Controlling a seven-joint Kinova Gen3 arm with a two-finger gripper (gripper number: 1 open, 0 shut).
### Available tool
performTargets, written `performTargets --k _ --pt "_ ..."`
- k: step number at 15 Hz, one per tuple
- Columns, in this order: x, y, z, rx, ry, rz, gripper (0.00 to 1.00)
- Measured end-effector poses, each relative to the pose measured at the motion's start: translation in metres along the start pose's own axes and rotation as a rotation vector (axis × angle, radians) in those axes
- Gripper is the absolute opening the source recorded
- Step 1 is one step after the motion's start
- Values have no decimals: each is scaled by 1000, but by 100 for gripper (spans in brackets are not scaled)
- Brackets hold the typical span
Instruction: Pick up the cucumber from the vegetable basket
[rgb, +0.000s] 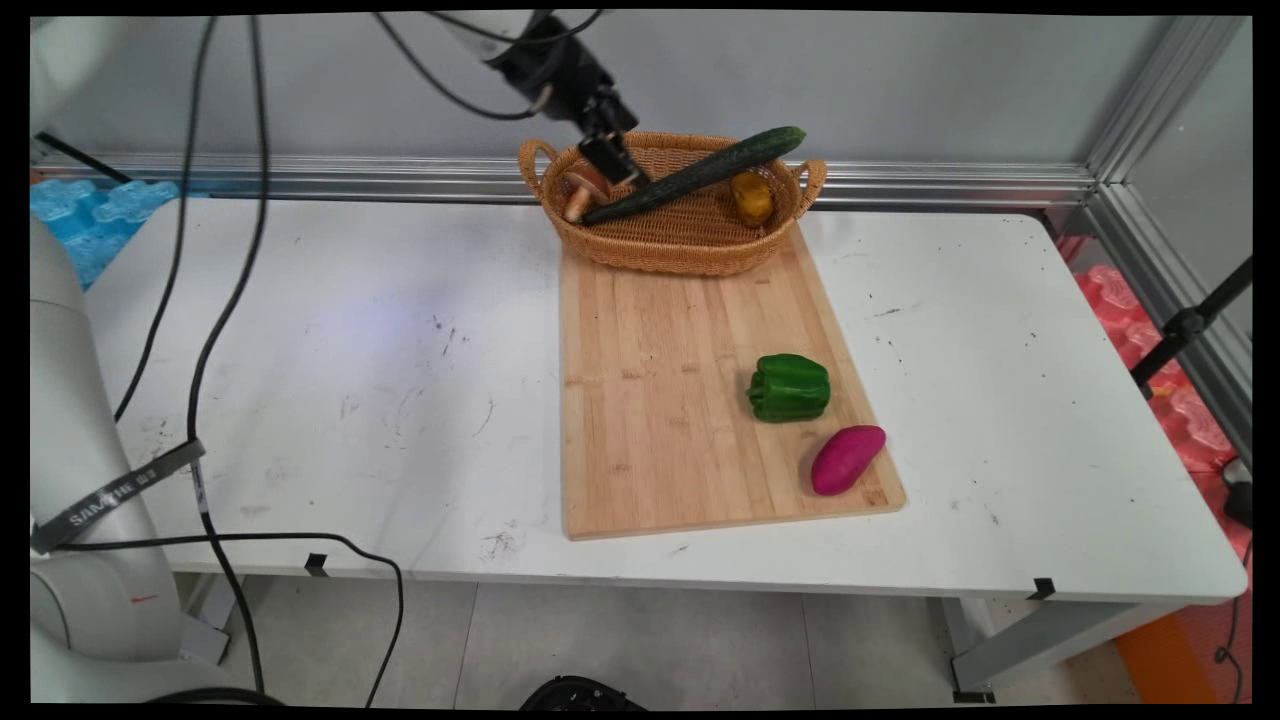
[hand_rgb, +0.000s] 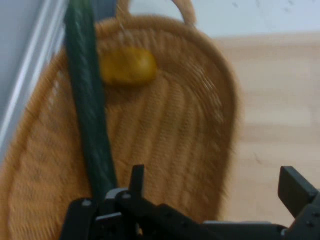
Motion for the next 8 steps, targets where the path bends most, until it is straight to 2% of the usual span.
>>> performTargets --k 3,8 --pt "10 -24 28 14 21 19 100" --pt "16 -59 75 35 24 62 100"
